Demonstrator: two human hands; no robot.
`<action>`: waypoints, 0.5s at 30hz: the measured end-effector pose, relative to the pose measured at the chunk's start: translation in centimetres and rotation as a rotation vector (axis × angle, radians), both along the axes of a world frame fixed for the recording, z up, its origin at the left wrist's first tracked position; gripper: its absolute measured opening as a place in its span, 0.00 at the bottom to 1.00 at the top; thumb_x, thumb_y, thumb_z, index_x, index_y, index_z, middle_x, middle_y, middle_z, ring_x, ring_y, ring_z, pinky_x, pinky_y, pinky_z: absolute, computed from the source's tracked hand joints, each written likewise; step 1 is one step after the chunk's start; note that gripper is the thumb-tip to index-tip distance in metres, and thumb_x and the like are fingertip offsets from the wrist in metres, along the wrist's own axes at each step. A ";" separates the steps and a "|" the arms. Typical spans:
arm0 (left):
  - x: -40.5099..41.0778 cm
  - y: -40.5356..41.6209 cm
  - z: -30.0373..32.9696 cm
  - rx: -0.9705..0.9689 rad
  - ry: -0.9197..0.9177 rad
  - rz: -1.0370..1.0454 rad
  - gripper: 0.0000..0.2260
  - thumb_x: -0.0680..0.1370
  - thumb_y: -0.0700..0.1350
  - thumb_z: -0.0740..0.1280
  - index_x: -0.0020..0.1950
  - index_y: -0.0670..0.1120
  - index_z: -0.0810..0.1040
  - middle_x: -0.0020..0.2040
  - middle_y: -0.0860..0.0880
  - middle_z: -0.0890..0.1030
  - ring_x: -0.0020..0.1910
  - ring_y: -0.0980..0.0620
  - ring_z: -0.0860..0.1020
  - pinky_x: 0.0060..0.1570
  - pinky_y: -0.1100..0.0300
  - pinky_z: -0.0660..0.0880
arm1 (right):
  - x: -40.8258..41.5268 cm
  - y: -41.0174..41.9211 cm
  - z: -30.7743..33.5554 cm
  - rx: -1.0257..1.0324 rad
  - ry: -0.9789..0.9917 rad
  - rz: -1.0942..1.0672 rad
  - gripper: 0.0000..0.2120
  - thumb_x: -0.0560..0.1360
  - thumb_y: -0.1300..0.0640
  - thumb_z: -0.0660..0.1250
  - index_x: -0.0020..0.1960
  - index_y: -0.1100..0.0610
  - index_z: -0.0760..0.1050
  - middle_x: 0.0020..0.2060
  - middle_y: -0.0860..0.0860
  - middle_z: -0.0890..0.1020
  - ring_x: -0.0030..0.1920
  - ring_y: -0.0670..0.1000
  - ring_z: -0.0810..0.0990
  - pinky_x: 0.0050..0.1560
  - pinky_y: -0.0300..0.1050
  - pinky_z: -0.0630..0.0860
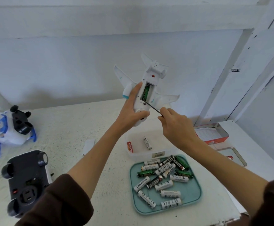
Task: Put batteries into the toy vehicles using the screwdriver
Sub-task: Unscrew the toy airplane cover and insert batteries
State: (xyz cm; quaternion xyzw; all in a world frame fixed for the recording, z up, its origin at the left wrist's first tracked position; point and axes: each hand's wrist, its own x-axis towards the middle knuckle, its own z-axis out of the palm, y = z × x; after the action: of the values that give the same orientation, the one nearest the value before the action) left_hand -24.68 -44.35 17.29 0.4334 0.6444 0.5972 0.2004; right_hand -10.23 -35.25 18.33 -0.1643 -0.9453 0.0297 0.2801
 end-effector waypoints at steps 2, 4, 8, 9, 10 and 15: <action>-0.1 -0.2 -0.1 -0.021 0.020 0.005 0.39 0.66 0.42 0.68 0.66 0.71 0.55 0.66 0.54 0.66 0.55 0.51 0.76 0.44 0.63 0.79 | 0.1 0.5 0.1 -0.073 -0.070 0.022 0.05 0.77 0.60 0.62 0.47 0.62 0.71 0.34 0.55 0.76 0.26 0.56 0.66 0.26 0.41 0.58; -0.3 -0.3 -0.3 -0.050 0.053 0.006 0.39 0.65 0.43 0.68 0.67 0.70 0.54 0.67 0.53 0.66 0.55 0.51 0.75 0.43 0.65 0.78 | 0.4 1.1 0.2 -0.070 -0.089 0.046 0.06 0.78 0.59 0.60 0.47 0.62 0.71 0.35 0.55 0.77 0.29 0.59 0.71 0.29 0.44 0.64; -0.8 -0.4 -0.5 -0.098 0.120 -0.012 0.40 0.65 0.44 0.69 0.69 0.70 0.55 0.69 0.50 0.65 0.57 0.52 0.74 0.44 0.64 0.78 | 1.0 1.8 1.0 -0.037 -0.060 0.046 0.06 0.77 0.58 0.61 0.46 0.61 0.72 0.34 0.54 0.79 0.29 0.59 0.75 0.29 0.43 0.66; -1.0 -0.4 -0.5 -0.111 0.138 -0.017 0.40 0.65 0.44 0.69 0.68 0.71 0.55 0.68 0.50 0.65 0.56 0.52 0.74 0.43 0.64 0.78 | 0.9 2.0 1.3 -0.033 -0.061 0.019 0.06 0.77 0.57 0.61 0.47 0.61 0.73 0.36 0.54 0.79 0.31 0.59 0.75 0.30 0.43 0.67; -1.1 -0.5 -0.5 -0.121 0.153 -0.023 0.40 0.66 0.43 0.70 0.68 0.71 0.55 0.68 0.50 0.65 0.56 0.52 0.74 0.42 0.63 0.79 | 0.8 2.2 1.8 -0.032 -0.061 -0.016 0.07 0.77 0.57 0.61 0.48 0.60 0.73 0.38 0.53 0.79 0.34 0.58 0.76 0.32 0.44 0.67; -1.5 -0.2 -0.8 -0.147 0.230 -0.037 0.41 0.70 0.38 0.72 0.67 0.72 0.55 0.65 0.51 0.65 0.55 0.54 0.73 0.40 0.67 0.77 | -0.2 3.1 3.6 0.025 -0.100 -0.139 0.09 0.79 0.55 0.57 0.51 0.59 0.71 0.42 0.52 0.79 0.39 0.57 0.76 0.35 0.45 0.66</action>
State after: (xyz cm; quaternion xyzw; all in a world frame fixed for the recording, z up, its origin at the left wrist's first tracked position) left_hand -26.14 -44.57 16.49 0.4948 0.6970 0.4912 0.1674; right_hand -10.43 -32.17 21.90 -0.2272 -0.9448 -0.0099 0.2359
